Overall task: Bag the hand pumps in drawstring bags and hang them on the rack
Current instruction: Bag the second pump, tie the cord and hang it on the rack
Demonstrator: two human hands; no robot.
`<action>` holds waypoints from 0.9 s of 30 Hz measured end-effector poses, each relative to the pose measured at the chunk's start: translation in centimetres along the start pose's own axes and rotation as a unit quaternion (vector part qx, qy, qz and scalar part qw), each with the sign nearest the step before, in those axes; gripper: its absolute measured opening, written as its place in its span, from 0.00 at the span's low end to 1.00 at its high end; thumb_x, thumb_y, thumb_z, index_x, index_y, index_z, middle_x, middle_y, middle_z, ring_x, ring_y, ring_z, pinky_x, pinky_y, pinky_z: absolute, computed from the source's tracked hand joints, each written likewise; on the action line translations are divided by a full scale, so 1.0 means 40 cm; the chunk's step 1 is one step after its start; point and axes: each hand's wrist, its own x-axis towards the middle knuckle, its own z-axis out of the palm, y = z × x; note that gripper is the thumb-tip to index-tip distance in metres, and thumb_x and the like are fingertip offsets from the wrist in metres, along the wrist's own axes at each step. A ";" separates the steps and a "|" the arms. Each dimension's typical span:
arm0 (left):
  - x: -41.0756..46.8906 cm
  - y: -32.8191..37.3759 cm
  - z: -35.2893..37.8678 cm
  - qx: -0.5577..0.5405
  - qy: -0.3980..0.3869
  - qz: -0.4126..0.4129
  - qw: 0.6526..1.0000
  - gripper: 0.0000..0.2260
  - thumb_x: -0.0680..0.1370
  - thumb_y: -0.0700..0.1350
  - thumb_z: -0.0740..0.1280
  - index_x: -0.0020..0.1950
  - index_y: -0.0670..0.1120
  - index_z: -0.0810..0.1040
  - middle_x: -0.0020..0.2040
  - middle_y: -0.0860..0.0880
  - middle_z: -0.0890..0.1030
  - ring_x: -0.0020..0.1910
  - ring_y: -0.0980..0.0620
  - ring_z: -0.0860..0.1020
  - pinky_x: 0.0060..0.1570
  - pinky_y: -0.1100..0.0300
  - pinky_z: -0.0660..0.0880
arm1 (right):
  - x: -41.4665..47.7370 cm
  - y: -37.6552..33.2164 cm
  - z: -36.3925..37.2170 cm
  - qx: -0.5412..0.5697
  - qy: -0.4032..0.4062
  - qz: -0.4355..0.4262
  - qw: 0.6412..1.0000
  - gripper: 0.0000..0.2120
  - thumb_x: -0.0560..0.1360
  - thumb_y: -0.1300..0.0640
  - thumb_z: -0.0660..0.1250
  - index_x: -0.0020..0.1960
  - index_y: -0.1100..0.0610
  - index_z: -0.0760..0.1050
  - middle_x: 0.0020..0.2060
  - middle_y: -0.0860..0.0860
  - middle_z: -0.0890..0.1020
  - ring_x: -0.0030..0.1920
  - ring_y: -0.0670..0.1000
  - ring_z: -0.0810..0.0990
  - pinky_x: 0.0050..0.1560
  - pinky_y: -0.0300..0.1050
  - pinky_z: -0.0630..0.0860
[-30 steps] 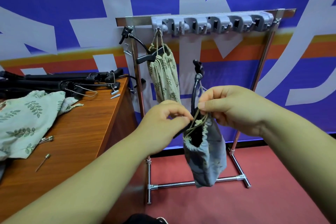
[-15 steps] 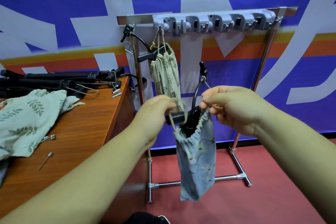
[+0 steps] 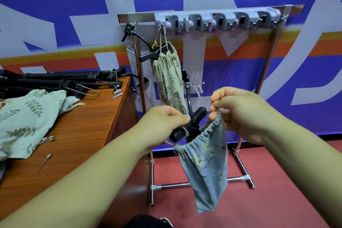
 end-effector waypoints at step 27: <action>0.074 -0.050 -0.010 0.166 -0.059 -0.053 0.983 0.34 0.64 0.68 0.75 0.66 0.60 0.71 0.59 0.52 0.82 0.53 0.49 0.82 0.57 0.55 0.76 | -0.040 -0.017 0.028 0.046 -0.121 -0.023 0.991 0.14 0.75 0.73 0.56 0.46 0.59 0.76 0.30 0.56 0.76 0.22 0.48 0.67 0.24 0.38 0.67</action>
